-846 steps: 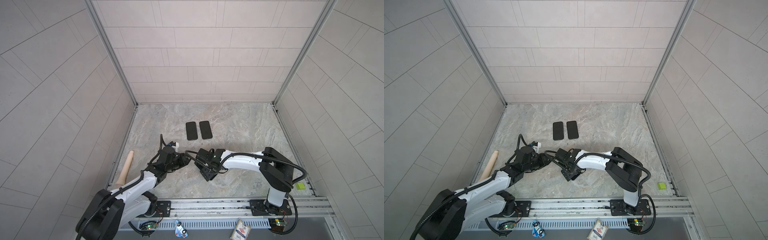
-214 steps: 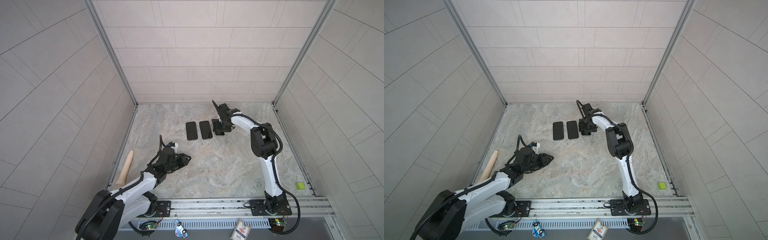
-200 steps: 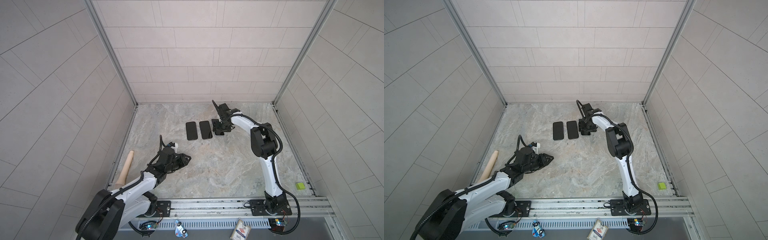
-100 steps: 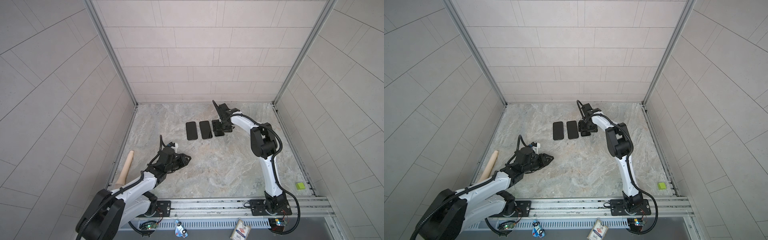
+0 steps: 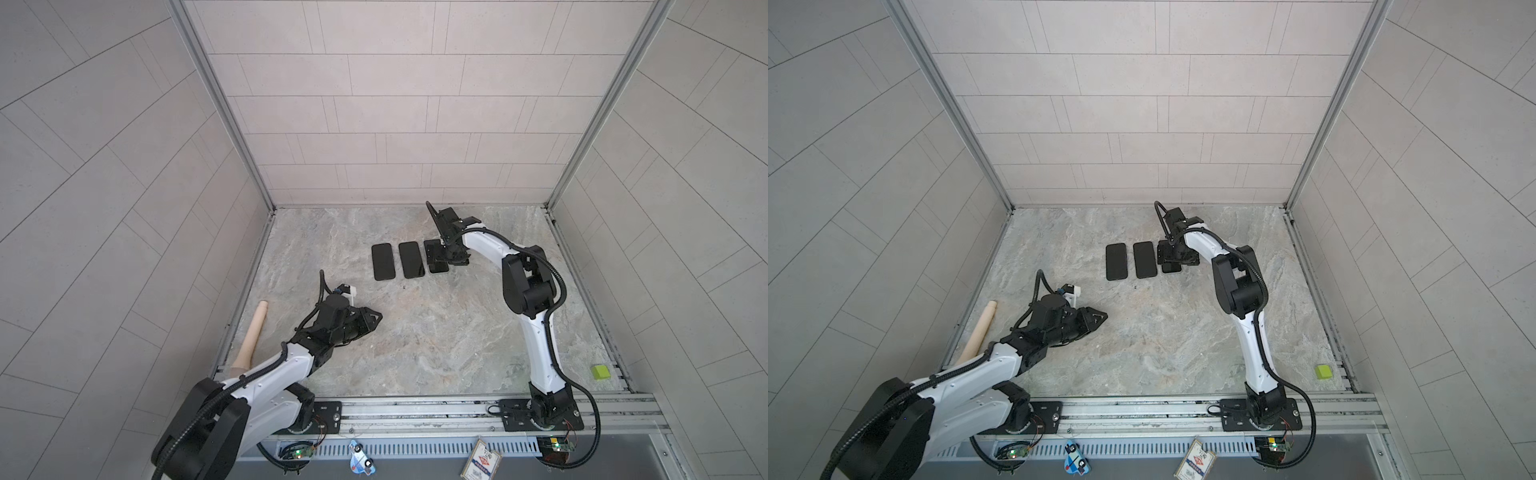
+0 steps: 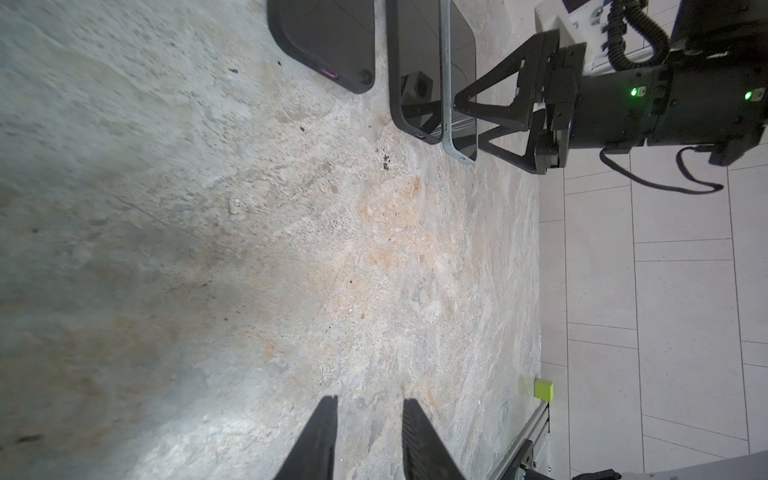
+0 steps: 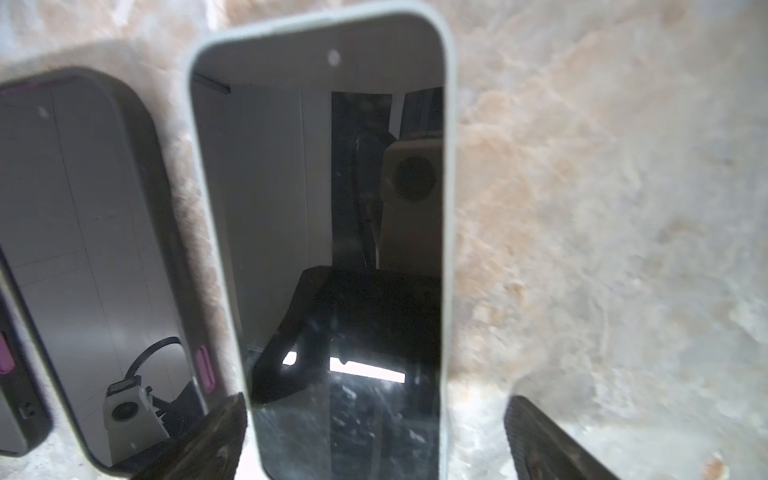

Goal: Put the phone into the phone case

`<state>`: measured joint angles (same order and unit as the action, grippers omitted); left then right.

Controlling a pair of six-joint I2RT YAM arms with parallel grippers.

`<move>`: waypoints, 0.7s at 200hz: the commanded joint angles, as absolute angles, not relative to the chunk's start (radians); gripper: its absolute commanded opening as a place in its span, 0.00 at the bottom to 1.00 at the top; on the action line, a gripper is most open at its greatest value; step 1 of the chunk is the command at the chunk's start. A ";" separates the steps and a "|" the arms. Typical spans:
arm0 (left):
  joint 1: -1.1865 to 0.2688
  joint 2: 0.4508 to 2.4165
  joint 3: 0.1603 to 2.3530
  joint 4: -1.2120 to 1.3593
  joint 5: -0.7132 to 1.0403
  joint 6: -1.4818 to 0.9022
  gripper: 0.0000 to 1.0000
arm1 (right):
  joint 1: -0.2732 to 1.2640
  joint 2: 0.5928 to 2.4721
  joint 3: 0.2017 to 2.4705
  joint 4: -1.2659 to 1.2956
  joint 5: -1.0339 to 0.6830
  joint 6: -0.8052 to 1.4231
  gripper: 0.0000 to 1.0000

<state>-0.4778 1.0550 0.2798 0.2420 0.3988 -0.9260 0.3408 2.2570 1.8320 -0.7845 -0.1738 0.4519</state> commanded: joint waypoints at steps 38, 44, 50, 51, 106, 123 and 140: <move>-0.471 0.891 0.244 0.238 0.398 -0.908 0.34 | 0.387 1.791 1.435 -0.681 0.016 0.433 1.00; -0.471 0.854 0.234 0.241 0.394 -0.908 0.34 | 0.405 1.741 1.391 -0.668 0.050 0.428 1.00; -0.471 0.814 0.223 0.237 0.388 -0.908 0.34 | 0.425 1.685 1.345 -0.654 0.080 0.423 1.00; -0.471 0.807 0.221 0.237 0.386 -0.908 0.34 | 0.427 1.676 1.337 -0.652 0.085 0.421 1.00; -0.479 0.227 0.233 -0.185 0.145 -0.830 0.58 | 0.491 1.207 0.977 -0.521 0.313 0.404 1.00; -0.479 0.052 0.217 -0.297 0.009 -0.841 0.70 | 0.490 1.074 0.907 -0.495 0.363 0.396 1.00; -0.479 0.035 0.250 -0.396 -0.100 -0.844 0.87 | 0.485 0.953 0.850 -0.474 0.416 0.393 1.00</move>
<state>-0.4782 0.0685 0.2203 -0.1612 0.1219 -0.8581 0.4885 1.0893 0.9058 -0.5335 0.2806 0.4068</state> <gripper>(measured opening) 0.810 0.998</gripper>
